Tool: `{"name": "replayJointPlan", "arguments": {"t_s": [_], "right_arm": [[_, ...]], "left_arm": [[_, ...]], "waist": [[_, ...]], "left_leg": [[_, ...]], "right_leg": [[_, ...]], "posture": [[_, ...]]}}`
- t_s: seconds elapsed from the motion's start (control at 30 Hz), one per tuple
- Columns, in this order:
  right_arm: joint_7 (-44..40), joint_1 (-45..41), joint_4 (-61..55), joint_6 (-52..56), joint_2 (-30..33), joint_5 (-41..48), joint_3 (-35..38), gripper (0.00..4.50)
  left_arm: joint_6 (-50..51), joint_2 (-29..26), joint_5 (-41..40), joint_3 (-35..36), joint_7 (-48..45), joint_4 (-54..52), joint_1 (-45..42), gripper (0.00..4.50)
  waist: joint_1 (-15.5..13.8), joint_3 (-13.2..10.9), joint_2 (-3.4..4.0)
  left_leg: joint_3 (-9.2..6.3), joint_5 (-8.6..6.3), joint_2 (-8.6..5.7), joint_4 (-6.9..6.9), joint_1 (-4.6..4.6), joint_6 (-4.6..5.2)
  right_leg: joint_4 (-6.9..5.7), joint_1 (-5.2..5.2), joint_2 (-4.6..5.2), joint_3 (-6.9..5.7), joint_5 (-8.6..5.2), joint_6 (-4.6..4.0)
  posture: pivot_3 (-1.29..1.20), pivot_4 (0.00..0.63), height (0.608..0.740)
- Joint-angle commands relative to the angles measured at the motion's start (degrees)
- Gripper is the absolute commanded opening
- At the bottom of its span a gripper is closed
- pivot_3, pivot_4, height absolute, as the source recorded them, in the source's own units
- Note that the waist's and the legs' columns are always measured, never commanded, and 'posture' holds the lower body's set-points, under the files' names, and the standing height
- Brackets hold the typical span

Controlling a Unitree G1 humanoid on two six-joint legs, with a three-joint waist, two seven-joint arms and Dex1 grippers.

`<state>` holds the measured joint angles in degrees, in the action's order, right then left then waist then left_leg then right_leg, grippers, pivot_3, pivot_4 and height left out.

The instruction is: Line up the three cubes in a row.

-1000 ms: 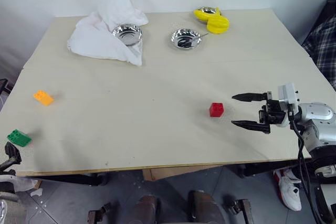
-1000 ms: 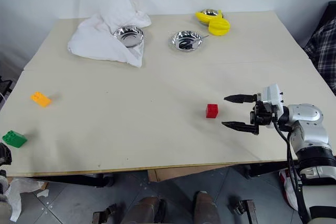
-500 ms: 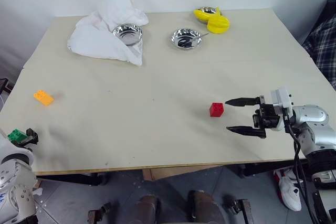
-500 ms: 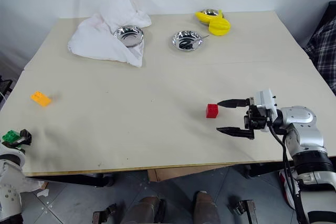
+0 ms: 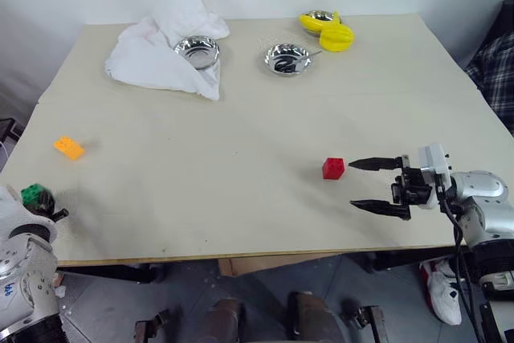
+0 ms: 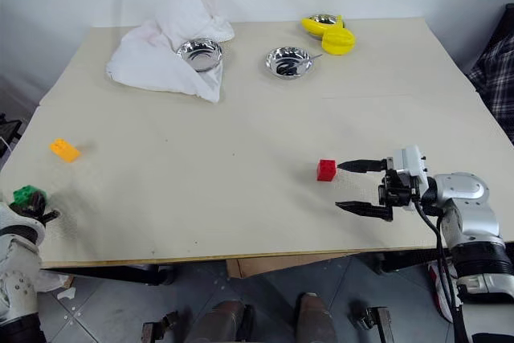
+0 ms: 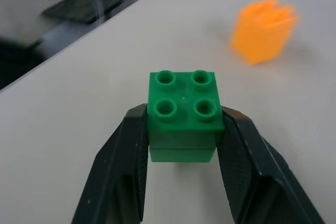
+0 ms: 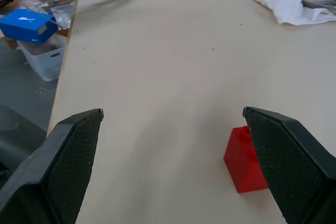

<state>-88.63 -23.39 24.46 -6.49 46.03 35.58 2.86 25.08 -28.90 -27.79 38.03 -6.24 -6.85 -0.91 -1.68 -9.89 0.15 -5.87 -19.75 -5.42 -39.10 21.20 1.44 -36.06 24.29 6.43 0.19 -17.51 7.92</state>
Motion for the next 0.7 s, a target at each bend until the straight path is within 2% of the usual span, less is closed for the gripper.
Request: {"name": "replayJointPlan", "arguments": {"t_s": [0.03, 0.1, 0.17, 0.23, 0.33, 0.43, 0.6, 0.7], "right_arm": [[-3.04, 2.52, -2.07, -1.30, 2.52, 0.43, 4.97, 4.50], [-2.73, 5.18, -3.29, -1.66, 3.84, 0.62, 7.74, 4.50], [-2.21, 7.52, -4.73, -1.93, 4.55, 0.70, 9.81, 4.50], [-1.94, 10.21, -5.61, -2.07, 5.11, 0.86, 12.11, 4.50], [-1.51, 13.13, -5.80, -2.60, 5.06, 1.03, 15.22, 4.50], [-0.41, 16.51, -6.44, -3.01, 4.27, 2.04, 18.92, 4.50], [0.51, 21.27, -11.81, -1.80, 1.22, 5.13, 22.56, 4.50], [2.40, 23.42, -15.54, -0.75, -0.60, 5.45, 22.77, 4.50]], "left_arm": [[-6.00, -6.44, -5.19, -6.18, -22.49, -7.73, 0.50, 1.48], [-5.38, -11.07, -7.83, -12.66, -34.62, -8.23, -3.43, 1.48], [-7.39, -14.44, -5.84, -19.51, -43.75, -4.85, -8.28, 1.48], [-10.61, -15.52, -0.80, -28.12, -50.92, 1.70, -15.66, 1.48], [-16.35, -12.65, 5.57, -37.81, -57.83, 12.09, -26.26, 1.48], [-24.23, -4.84, 12.96, -45.68, -60.48, 28.11, -38.89, 1.48], [-34.54, 3.32, 19.16, -49.47, -62.75, 49.78, -50.14, 1.48], [-37.49, 6.65, 20.81, -49.55, -63.50, 57.93, -53.95, 1.48]], "waist": [[-0.05, 0.00, 0.00], [-0.21, 0.01, 0.03], [-0.21, 0.03, 0.11], [0.24, 0.10, 0.22], [0.58, 0.10, 0.24], [0.36, 0.09, 0.21], [0.48, -0.02, 0.02], [0.70, -0.05, -0.03]], "left_leg": [[0.01, 0.00, -0.02, 0.00, 0.00, 0.00], [-0.02, 0.00, -0.05, 0.00, -0.01, 0.02], [-0.01, 0.00, -0.08, 0.00, -0.03, 0.04], [0.03, 0.01, -0.05, 0.03, -0.10, 0.04], [0.05, 0.01, 0.00, 0.09, -0.12, 0.01], [0.20, 0.01, 0.00, 0.08, -0.08, 0.02], [0.21, 0.00, -0.04, 0.02, 0.02, 0.06], [0.24, 0.00, -0.02, 0.06, 0.02, 0.06]], "right_leg": [[0.04, -0.02, 0.02, 0.01, 0.01, -0.01], [0.10, -0.10, 0.07, -0.02, 0.02, -0.02], [0.12, -0.13, 0.09, -0.02, 0.02, -0.02], [0.11, -0.14, 0.06, -0.01, 0.03, -0.01], [0.09, -0.10, -0.06, -0.10, 0.03, -0.01], [0.05, 0.03, -0.13, -0.30, 0.05, 0.02], [0.05, 0.05, -0.12, -0.45, 0.09, 0.09], [0.03, 0.13, -0.14, -0.42, 0.09, 0.09]], "posture": [[0.00, 0.150, 0.740], [0.00, 0.150, 0.740], [0.00, 0.150, 0.740], [0.00, 0.150, 0.740], [0.00, 0.150, 0.740], [0.00, 0.150, 0.740], [0.00, 0.150, 0.740], [0.00, 0.150, 0.740]]}}
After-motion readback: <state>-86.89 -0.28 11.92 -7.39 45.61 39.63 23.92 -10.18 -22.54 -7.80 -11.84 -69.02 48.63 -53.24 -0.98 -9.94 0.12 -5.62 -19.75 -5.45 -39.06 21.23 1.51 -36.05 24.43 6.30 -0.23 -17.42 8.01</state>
